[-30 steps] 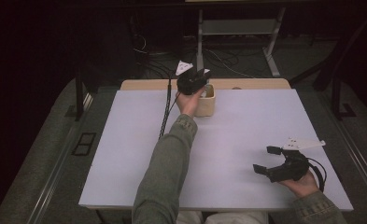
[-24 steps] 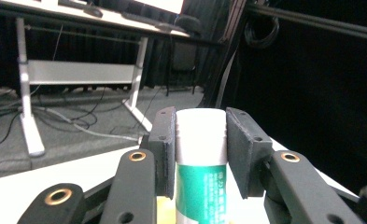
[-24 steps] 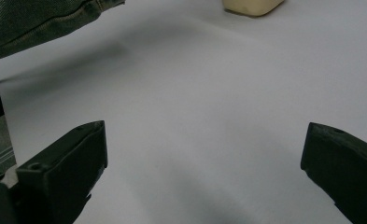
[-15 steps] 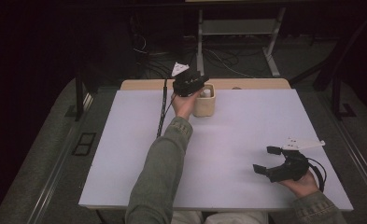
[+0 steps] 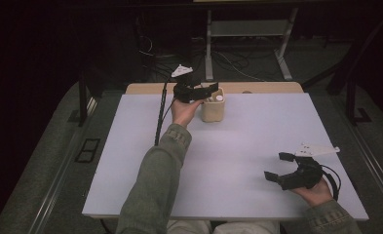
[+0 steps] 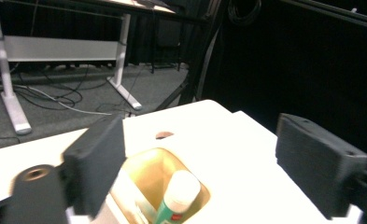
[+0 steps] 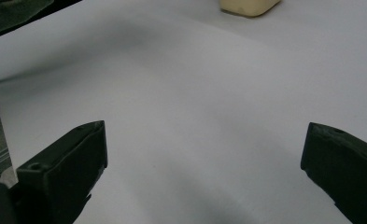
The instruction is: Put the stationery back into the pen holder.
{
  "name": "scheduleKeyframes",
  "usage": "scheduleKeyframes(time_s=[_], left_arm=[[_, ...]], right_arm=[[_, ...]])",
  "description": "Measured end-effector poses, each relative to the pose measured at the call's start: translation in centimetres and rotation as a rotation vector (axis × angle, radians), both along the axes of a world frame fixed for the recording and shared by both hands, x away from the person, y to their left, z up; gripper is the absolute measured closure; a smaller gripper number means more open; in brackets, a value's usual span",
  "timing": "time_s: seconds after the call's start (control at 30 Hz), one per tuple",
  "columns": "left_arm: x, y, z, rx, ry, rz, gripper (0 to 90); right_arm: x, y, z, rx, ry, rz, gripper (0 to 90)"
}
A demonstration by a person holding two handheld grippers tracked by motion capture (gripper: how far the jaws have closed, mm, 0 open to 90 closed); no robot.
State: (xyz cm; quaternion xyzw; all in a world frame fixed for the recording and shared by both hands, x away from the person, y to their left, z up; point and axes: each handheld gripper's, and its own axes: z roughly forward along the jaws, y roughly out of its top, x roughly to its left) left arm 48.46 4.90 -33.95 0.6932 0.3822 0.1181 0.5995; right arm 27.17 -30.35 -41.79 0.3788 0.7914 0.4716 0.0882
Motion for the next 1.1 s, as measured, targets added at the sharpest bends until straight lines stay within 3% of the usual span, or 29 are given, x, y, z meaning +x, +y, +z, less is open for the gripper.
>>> scheduleKeyframes(time_s=[0.17,0.47,1.1], left_arm=[[-0.7,0.6,0.3,0.029,0.024,-0.034,0.0],[-2.6,2.8,0.4,0.063,0.018,-0.046,0.0],[-7.2,6.7,0.1,0.077,0.019,-0.077,0.0]], right_arm=[[0.0,0.0,0.0,-0.002,0.0,0.0,0.2],[0.0,0.0,0.0,-0.003,0.003,-0.003,0.2],[0.1,-0.1,-0.1,-0.005,0.011,-0.014,0.2]])
